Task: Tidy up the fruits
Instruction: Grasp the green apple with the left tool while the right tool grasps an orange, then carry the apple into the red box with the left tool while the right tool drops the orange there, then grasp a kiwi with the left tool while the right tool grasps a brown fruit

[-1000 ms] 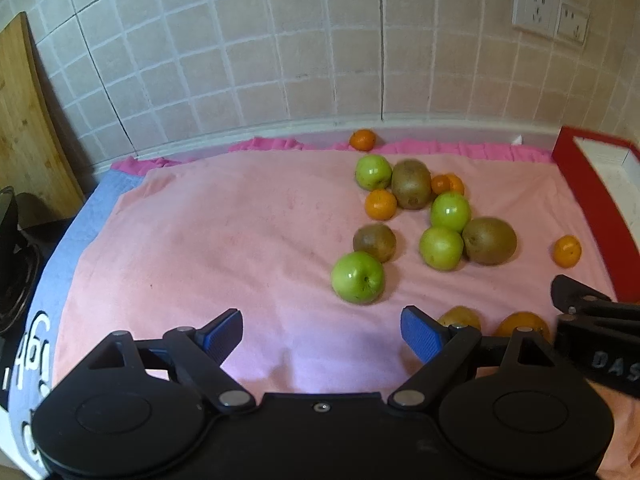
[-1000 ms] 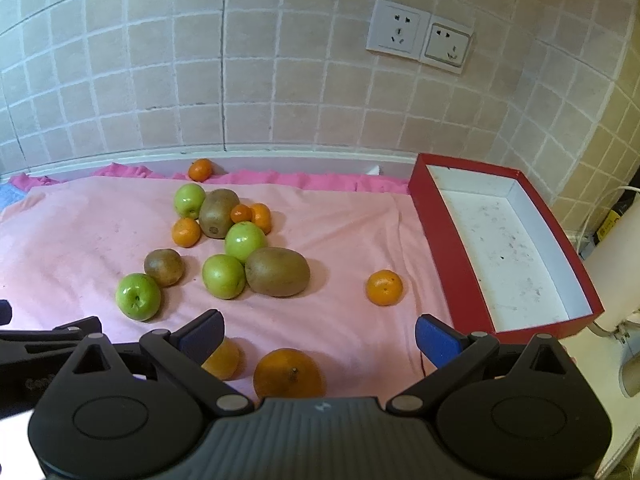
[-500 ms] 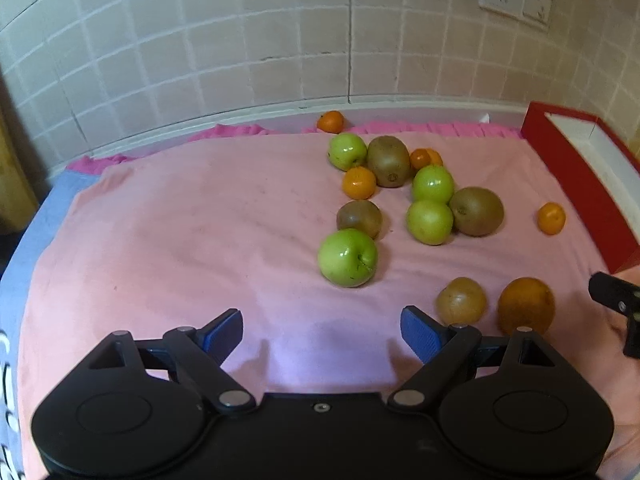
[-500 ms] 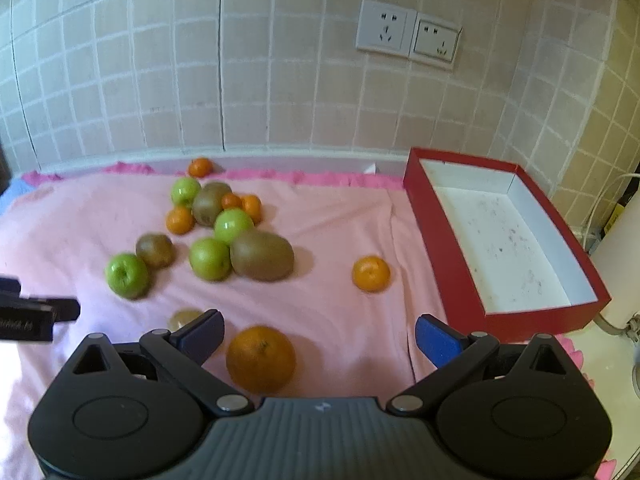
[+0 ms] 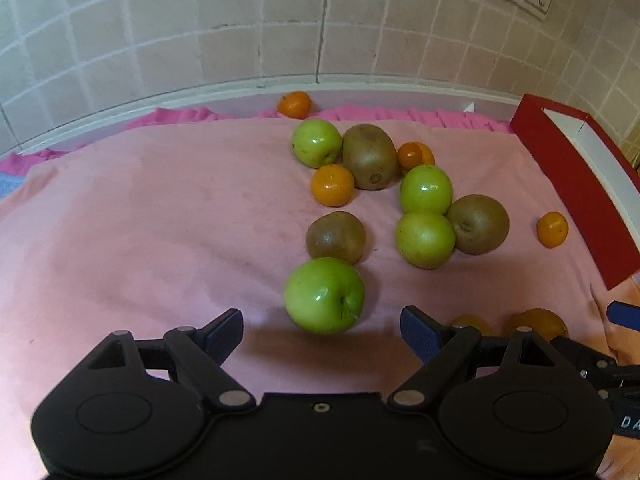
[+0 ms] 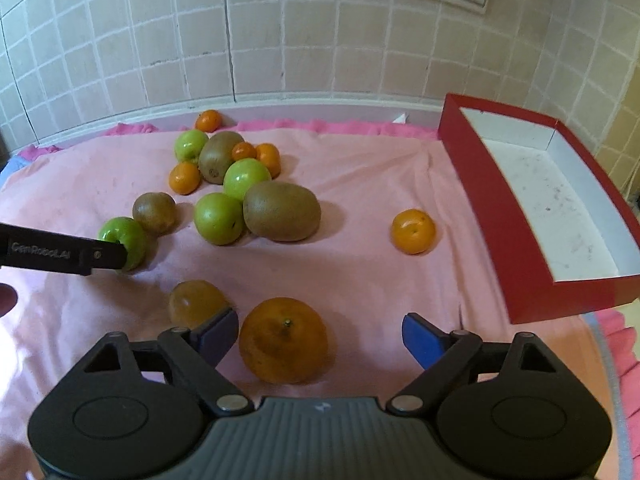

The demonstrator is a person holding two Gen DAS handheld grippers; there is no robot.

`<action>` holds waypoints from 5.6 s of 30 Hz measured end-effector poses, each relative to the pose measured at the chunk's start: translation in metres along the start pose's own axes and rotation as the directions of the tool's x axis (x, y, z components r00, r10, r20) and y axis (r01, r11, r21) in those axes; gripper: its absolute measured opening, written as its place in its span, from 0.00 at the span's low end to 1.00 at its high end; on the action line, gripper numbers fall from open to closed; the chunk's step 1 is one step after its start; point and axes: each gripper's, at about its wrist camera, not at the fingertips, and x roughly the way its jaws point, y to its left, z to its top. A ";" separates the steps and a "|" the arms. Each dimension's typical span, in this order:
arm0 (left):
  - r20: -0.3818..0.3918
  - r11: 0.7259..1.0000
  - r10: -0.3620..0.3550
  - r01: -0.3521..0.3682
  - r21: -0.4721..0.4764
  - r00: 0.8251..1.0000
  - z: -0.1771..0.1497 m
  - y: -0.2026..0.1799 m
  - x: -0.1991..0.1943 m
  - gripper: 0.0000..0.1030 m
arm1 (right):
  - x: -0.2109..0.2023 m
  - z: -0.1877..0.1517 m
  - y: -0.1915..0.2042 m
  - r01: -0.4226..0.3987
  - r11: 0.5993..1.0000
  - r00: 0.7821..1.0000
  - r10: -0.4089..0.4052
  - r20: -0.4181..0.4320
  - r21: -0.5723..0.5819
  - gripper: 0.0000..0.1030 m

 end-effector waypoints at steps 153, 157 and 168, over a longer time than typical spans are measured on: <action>-0.028 0.998 -0.064 0.064 -0.002 0.998 0.044 0.010 0.052 0.78 | 0.048 0.040 0.041 -0.315 0.949 0.934 0.303 -0.187 -0.033 0.76; -0.023 0.998 -0.060 0.060 0.004 0.998 0.047 0.009 0.052 0.78 | 0.059 0.039 0.046 -0.311 0.950 0.932 0.297 -0.209 -0.036 0.72; -0.002 0.997 -0.028 0.028 0.075 1.000 0.044 -0.003 0.052 0.49 | 0.066 0.038 0.047 -0.326 0.945 0.926 0.312 -0.214 -0.032 0.43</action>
